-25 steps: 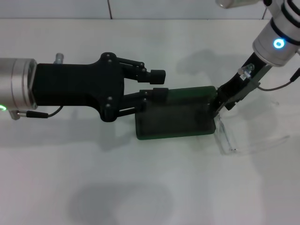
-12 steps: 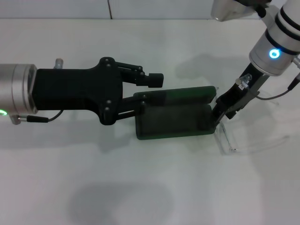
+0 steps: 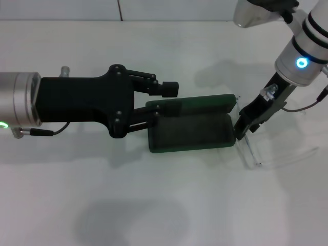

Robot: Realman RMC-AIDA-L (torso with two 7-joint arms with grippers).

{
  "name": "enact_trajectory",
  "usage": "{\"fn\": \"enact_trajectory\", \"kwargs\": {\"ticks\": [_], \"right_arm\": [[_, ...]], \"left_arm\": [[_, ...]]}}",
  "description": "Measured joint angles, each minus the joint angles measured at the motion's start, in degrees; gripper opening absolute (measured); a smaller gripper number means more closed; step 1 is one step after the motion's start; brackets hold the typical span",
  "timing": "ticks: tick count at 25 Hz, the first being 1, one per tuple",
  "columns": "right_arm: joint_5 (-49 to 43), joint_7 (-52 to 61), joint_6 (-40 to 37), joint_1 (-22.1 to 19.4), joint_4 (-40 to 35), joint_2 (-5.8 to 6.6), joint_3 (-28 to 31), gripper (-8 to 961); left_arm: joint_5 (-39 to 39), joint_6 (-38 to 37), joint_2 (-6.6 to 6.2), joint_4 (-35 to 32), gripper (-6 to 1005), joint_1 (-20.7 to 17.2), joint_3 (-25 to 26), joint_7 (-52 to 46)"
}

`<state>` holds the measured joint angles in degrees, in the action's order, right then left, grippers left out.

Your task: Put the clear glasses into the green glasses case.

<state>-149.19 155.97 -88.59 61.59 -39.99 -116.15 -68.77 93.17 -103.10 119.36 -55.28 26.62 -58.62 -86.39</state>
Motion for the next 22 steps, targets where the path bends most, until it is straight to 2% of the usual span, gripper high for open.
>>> {"fn": "enact_trajectory", "kwargs": {"ticks": [22], "right_arm": [[-0.2,0.7,-0.4,-1.8,-0.7,0.15,-0.3,176]], "left_arm": [[-0.7,0.0,0.08,2.1,315,-0.1,0.0,0.6]]}}
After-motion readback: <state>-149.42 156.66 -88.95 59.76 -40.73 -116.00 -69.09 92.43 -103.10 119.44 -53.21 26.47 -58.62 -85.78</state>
